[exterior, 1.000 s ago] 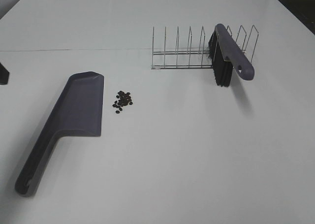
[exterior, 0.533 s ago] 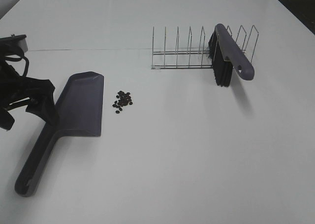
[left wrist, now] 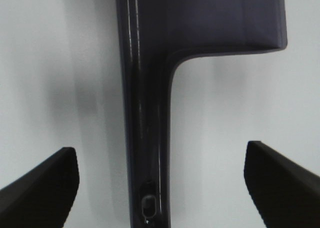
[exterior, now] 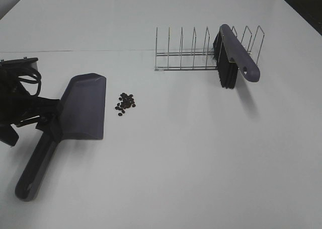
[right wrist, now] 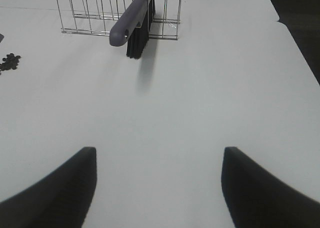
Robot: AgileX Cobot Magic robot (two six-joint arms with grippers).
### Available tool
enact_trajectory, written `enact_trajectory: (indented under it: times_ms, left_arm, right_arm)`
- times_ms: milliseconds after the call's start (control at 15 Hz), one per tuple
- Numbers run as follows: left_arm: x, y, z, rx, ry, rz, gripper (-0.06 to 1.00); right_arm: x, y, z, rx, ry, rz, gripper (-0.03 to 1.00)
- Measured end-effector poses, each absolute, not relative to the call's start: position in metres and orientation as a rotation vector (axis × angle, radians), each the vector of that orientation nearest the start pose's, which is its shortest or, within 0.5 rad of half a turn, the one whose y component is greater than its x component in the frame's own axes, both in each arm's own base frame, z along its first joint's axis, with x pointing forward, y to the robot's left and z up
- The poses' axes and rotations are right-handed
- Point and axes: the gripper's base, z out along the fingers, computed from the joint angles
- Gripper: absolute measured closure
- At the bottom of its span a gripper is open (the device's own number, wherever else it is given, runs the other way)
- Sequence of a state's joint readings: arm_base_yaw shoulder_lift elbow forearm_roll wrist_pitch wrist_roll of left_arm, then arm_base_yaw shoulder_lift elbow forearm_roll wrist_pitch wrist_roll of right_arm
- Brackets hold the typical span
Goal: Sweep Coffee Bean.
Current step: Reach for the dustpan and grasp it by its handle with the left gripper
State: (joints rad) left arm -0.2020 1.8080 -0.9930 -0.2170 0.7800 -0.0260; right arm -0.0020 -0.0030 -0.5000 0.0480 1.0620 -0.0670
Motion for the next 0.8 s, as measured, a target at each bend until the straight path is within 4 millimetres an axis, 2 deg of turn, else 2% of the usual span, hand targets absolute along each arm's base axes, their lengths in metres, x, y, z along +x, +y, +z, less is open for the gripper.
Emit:
enact_trajectory:
  times_ms: [533, 800]
  left_arm:
    - [0.313, -0.076, 0.104, 0.059, 3.129, -0.201, 0.11]
    - [0.316, -0.075, 0.098, 0.076, 3.138, -0.183, 0.24]
  right_arm:
    - [-0.005, 0.004, 0.277, -0.069, 2.041, 0.014, 0.35]
    - [-0.005, 0.004, 0.277, -0.069, 2.041, 0.014, 0.35]
